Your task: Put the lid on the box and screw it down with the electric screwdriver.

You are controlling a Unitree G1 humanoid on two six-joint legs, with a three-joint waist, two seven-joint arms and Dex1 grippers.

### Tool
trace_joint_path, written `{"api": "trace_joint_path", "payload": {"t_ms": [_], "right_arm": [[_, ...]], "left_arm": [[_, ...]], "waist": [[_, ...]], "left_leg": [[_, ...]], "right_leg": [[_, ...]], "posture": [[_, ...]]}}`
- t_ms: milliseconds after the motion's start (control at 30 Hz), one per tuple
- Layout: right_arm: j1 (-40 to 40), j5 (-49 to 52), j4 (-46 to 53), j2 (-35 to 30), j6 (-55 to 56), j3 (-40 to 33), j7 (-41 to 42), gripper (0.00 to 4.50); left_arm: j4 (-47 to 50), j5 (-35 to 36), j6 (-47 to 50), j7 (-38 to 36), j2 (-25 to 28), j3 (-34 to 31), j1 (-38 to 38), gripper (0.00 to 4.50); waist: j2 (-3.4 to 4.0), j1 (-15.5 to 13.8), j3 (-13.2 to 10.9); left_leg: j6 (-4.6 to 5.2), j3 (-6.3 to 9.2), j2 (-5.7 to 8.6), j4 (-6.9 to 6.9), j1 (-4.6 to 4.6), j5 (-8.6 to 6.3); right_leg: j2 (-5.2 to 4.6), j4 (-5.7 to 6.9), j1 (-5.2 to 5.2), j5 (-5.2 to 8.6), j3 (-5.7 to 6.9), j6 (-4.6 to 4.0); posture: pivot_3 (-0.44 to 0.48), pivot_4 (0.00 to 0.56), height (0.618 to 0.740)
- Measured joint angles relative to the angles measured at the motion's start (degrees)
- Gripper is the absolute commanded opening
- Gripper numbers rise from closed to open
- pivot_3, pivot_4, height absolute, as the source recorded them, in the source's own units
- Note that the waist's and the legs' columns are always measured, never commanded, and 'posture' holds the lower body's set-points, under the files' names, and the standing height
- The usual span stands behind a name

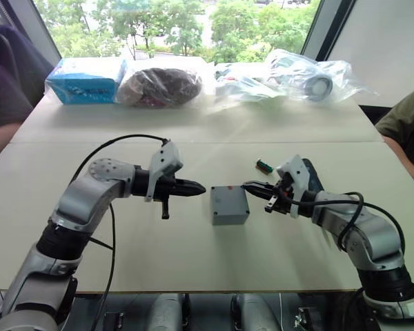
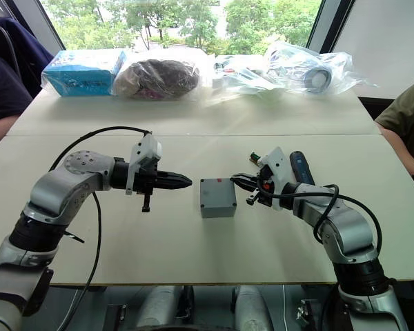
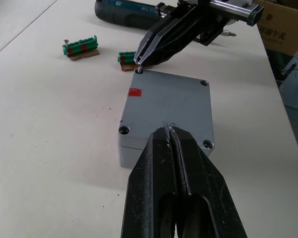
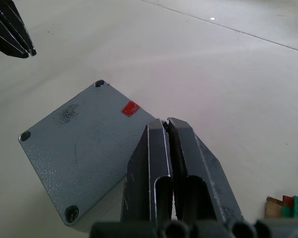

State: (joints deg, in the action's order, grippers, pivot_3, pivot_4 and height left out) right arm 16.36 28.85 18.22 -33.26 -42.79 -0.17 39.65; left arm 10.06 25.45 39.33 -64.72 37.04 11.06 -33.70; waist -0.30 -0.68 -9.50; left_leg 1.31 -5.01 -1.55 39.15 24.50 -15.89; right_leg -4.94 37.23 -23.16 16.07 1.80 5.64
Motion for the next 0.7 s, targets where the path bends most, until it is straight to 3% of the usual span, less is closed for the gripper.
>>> {"api": "trace_joint_path", "payload": {"t_ms": [200,300,467,600,700], "right_arm": [[0.6,-0.1,-0.4,0.3,0.2,0.3,0.0,0.05],[0.8,0.0,-0.4,0.5,-0.2,0.4,0.1,0.81],[0.8,0.0,-0.4,0.4,-0.6,0.4,0.2,2.72],[1.1,0.6,-0.3,0.0,-1.7,-0.4,-0.2,2.72],[2.4,3.5,-0.2,0.0,-5.4,-5.3,-2.9,2.72]], "left_arm": [[0.0,0.0,-0.1,0.0,0.0,0.0,0.3,0.0],[0.0,0.0,-0.1,0.1,-0.1,0.0,0.3,0.0],[0.0,0.0,-0.1,0.2,-0.4,0.0,0.3,0.0],[0.0,0.2,-0.1,0.7,-1.8,0.0,0.3,0.0],[-0.4,0.2,-0.4,3.3,-4.6,-0.8,-0.2,0.0]], "waist": [[0.0,0.0,0.0],[0.0,0.0,0.0],[0.0,0.0,0.0],[0.0,0.0,0.0],[0.0,-0.1,0.0]], "left_leg": [[0.0,0.0,0.0,0.0,0.0,0.0],[0.0,0.0,0.0,0.0,0.0,0.0],[0.0,0.0,0.0,0.0,0.0,0.0],[0.0,0.0,0.0,0.0,0.0,0.0],[0.0,0.0,0.01,0.01,0.01,0.0]], "right_leg": [[0.0,0.0,0.0,0.0,0.0,0.0],[0.0,0.0,0.0,0.0,0.0,0.0],[0.0,0.0,0.0,0.0,0.0,0.0],[-0.01,0.0,0.0,0.0,0.0,0.0],[-0.03,0.02,0.0,0.0,0.0,0.0]], "posture": [[0.0,0.15,0.74],[0.0,0.15,0.74],[0.0,0.15,0.74],[0.0,0.15,0.74],[0.0,0.15,0.74]]}}
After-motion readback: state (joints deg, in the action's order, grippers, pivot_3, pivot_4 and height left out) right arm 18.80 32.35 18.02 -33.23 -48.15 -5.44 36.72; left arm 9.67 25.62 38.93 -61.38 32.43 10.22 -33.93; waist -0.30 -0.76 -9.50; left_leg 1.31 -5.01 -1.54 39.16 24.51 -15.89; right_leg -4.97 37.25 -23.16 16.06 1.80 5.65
